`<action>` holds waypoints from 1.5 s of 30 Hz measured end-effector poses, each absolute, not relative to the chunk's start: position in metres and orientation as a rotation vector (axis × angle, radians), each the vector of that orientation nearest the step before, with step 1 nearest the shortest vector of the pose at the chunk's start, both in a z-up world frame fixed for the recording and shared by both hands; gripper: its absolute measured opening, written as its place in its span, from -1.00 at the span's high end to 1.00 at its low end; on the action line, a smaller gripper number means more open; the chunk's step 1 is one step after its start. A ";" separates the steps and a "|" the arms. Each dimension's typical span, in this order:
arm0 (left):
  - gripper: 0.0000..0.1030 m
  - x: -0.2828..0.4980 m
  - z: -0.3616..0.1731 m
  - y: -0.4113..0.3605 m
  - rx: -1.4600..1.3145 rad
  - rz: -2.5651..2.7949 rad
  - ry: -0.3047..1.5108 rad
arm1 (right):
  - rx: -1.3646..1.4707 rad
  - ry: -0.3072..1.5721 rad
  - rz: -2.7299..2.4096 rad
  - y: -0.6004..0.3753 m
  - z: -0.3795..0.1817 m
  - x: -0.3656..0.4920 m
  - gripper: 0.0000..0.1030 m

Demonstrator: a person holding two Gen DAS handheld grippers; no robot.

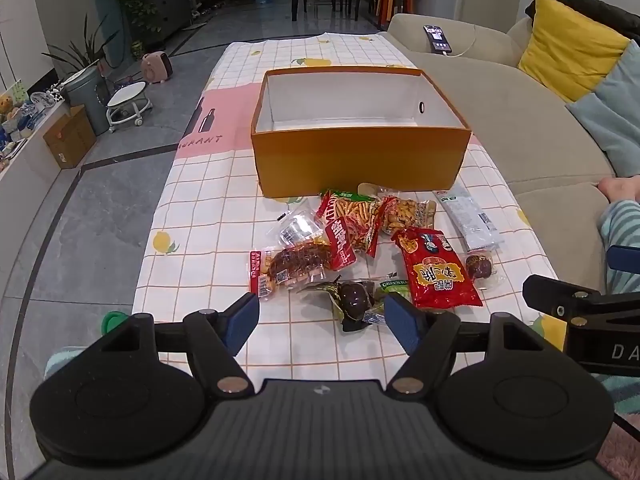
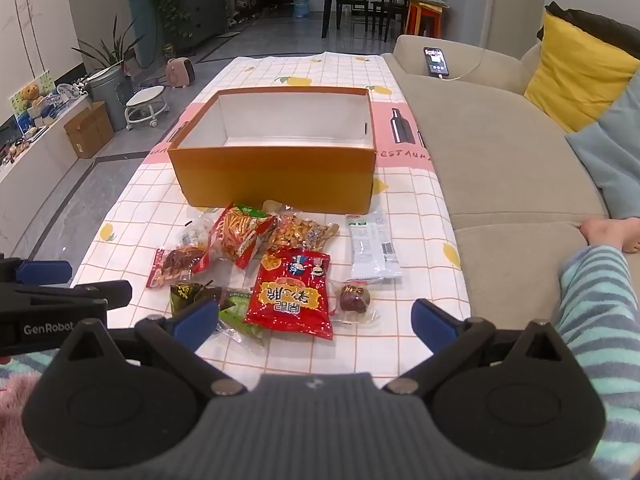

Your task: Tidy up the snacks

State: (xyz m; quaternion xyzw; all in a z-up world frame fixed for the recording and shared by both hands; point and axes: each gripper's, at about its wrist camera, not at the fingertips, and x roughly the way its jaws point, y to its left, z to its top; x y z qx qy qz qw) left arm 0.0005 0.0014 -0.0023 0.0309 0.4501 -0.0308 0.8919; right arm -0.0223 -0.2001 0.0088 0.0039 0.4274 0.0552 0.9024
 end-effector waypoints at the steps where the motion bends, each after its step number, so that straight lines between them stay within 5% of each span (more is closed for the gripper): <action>1: -0.62 0.001 -0.002 0.001 0.064 -0.064 0.934 | 0.008 0.884 0.113 -0.200 0.009 -0.022 -0.93; 45: -0.62 -0.001 0.004 0.005 0.059 -0.057 0.927 | -0.002 0.887 0.117 -0.199 0.008 -0.021 -0.93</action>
